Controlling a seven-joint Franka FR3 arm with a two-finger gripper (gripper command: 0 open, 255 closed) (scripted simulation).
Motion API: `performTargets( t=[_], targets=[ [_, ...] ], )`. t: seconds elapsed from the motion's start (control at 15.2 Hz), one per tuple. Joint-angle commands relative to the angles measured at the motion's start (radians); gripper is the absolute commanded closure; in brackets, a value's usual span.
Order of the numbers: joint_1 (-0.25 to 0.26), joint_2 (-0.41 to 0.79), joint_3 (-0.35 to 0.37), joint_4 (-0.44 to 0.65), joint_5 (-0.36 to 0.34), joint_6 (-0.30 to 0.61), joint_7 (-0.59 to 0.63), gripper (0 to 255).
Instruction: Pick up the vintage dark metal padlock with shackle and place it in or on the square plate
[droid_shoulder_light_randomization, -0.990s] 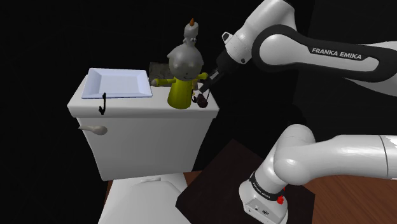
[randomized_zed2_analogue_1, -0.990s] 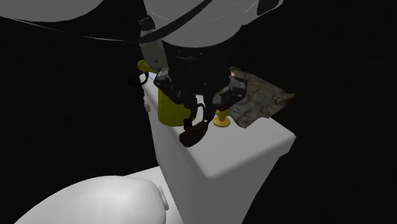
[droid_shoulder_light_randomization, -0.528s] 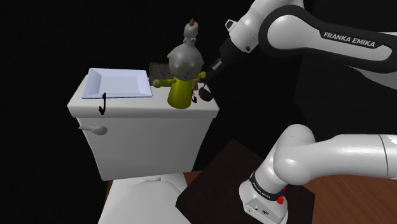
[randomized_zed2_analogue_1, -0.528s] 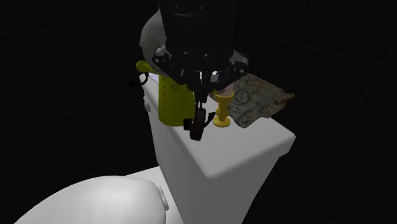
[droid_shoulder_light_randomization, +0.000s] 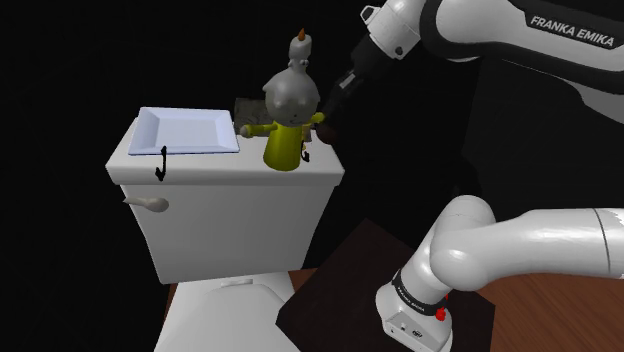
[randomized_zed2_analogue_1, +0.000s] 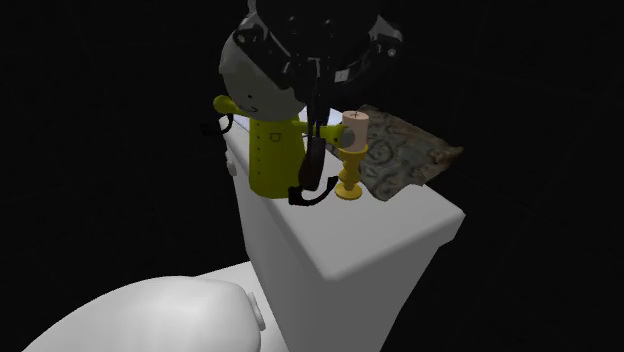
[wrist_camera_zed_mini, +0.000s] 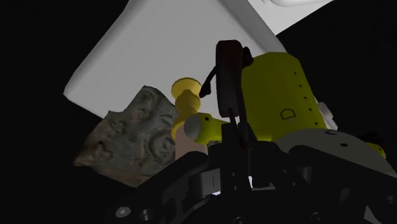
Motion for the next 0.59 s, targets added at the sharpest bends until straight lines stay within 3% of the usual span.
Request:
performTargets(
  t=[0.0,0.53],
  targets=[
    [0.0,-0.001,0.002,0.014,0.0,-0.016,0.004,255],
    [0.013,0.297,0.1,0.215,0.016,0.092,0.094,255]
  ],
)
